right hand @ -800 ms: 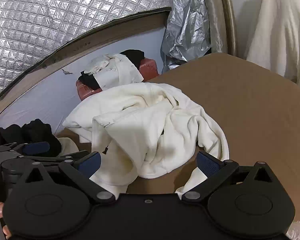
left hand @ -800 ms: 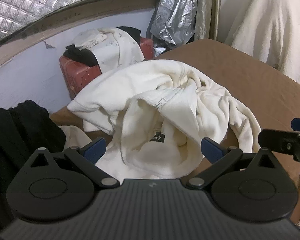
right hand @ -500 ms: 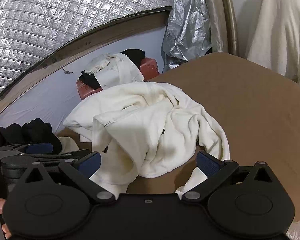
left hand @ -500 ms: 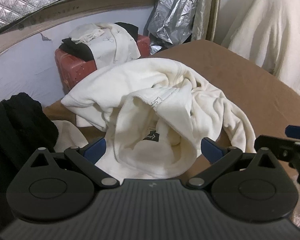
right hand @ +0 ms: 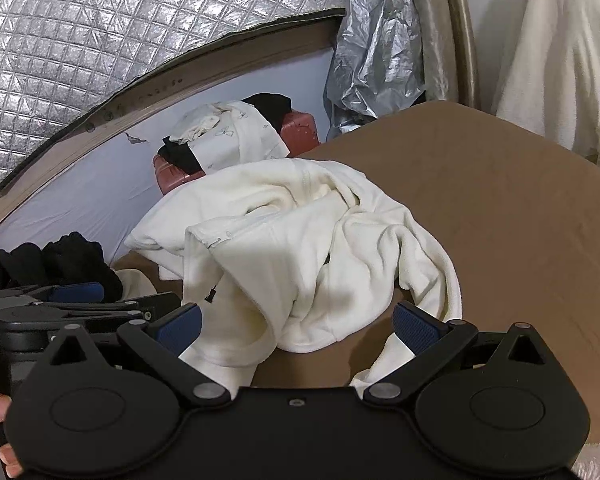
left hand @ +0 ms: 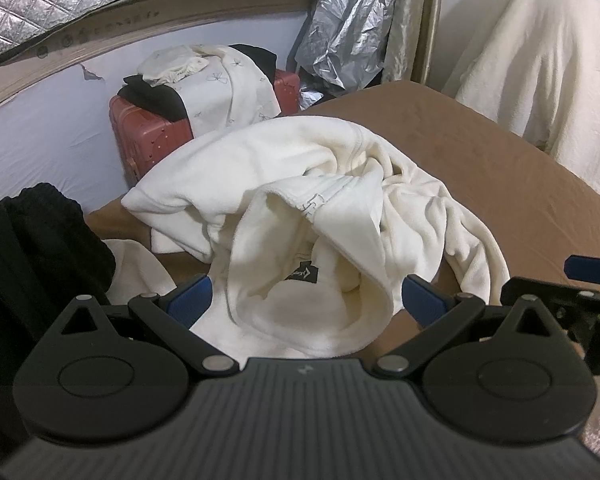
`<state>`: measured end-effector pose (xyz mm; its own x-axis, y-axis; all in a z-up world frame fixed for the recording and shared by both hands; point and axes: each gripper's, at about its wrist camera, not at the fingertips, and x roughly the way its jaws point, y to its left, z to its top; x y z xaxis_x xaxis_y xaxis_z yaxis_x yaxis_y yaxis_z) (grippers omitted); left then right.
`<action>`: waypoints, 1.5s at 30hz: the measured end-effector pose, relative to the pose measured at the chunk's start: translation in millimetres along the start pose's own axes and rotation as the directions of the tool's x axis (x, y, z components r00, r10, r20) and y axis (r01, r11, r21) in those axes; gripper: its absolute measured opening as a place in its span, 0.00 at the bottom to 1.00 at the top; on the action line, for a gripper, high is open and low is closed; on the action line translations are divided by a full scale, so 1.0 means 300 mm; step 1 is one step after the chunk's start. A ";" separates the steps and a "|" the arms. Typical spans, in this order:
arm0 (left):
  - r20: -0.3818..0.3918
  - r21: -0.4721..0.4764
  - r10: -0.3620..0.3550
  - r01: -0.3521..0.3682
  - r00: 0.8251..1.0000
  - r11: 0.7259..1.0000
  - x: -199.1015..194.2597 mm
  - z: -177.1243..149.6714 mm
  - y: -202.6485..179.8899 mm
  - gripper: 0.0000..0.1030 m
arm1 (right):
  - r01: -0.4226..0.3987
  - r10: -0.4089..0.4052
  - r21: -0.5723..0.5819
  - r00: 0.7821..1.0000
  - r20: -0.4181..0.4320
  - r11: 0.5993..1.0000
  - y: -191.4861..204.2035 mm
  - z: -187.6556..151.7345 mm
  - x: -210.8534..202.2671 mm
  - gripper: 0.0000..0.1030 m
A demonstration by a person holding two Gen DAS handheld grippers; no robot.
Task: Fold clothes
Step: 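Approach the crumpled cream fleece jacket with both grippers open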
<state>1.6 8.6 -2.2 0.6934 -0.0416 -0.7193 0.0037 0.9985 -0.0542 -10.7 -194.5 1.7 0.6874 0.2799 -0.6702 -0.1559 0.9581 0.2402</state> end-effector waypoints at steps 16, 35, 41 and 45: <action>0.000 0.003 -0.005 0.005 1.000 1.000 0.004 -0.003 0.003 1.00 | -0.009 0.009 -0.025 1.000 -0.014 1.000 0.007 -0.003 0.010 1.00; 0.000 0.019 0.010 -0.010 1.000 1.000 0.020 -0.014 -0.004 1.00 | -0.021 0.020 -0.040 1.000 -0.016 0.999 -0.001 0.001 0.009 1.00; -0.002 -0.021 0.001 -0.001 1.000 1.000 0.045 -0.017 0.024 1.00 | -0.063 0.063 -0.014 0.998 0.017 0.998 -0.030 0.008 0.000 0.95; 0.025 -0.043 0.016 -0.015 1.000 0.999 0.062 -0.008 0.046 0.99 | -0.188 0.184 0.046 0.981 0.067 0.981 -0.107 0.048 -0.005 0.93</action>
<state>12.8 21.6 -18.2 0.7109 -0.0244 -0.7029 -0.0378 0.9966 -0.0728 3.6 -226.4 5.1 0.6931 0.4469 -0.5657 -0.2490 0.8848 0.3938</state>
